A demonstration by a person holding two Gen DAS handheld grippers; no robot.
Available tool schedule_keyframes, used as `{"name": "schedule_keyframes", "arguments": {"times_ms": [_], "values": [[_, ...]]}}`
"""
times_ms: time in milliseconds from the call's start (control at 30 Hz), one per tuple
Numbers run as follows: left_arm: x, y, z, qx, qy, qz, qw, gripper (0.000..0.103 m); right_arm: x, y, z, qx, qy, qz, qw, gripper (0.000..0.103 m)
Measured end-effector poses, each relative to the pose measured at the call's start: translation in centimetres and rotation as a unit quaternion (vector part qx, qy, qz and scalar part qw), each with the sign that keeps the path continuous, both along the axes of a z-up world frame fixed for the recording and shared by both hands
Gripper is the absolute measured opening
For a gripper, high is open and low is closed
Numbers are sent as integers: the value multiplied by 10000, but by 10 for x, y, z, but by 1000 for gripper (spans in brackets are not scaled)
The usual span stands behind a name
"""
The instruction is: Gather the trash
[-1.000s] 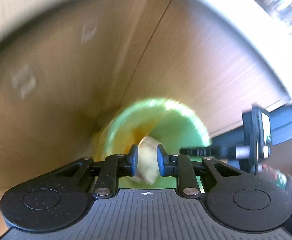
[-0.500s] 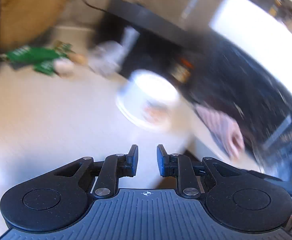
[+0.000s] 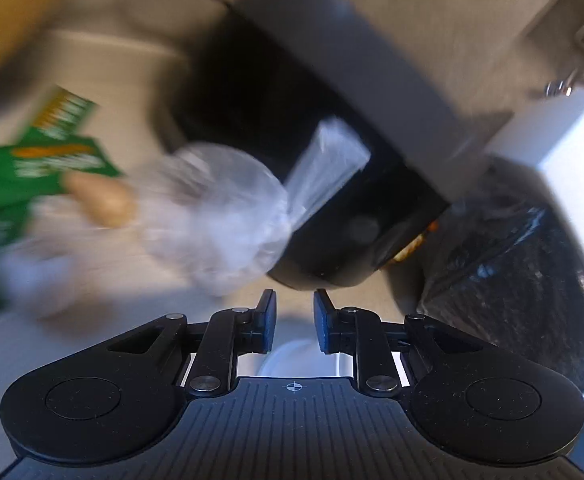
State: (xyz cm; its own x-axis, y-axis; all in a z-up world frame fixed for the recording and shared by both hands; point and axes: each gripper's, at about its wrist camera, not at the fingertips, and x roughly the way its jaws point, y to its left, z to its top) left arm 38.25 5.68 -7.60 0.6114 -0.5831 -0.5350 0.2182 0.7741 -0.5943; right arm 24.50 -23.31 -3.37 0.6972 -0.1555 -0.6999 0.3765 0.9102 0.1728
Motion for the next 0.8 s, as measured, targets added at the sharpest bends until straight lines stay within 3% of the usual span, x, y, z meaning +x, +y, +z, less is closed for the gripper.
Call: {"name": "schedule_keyframes", "arguments": {"times_ms": [133,300,433,567,700,800], "values": [[22,-33,-22,-17,194,-698,9974,22,-20,-17,-25,-136,331,-283,9990,72],[2,-60,-31,69,197,-1390,9901,21,-41,-28,-47,25,531,-265,9982,72],[-24,-71,-32,426,225,-1626,9855,21,-50,-25,-69,116,556,-92,9983,72],[-42,-78,-30,824,363,-1530,9841,21,-52,-29,-94,415,565,13,9975,72],[-48,-92,-30,1176,316,-1653,9787,20,-51,-33,-107,998,219,168,9946,65],[-52,-100,-34,1175,396,-1834,9752,20,-57,-32,-95,1165,-245,235,9926,49]]}}
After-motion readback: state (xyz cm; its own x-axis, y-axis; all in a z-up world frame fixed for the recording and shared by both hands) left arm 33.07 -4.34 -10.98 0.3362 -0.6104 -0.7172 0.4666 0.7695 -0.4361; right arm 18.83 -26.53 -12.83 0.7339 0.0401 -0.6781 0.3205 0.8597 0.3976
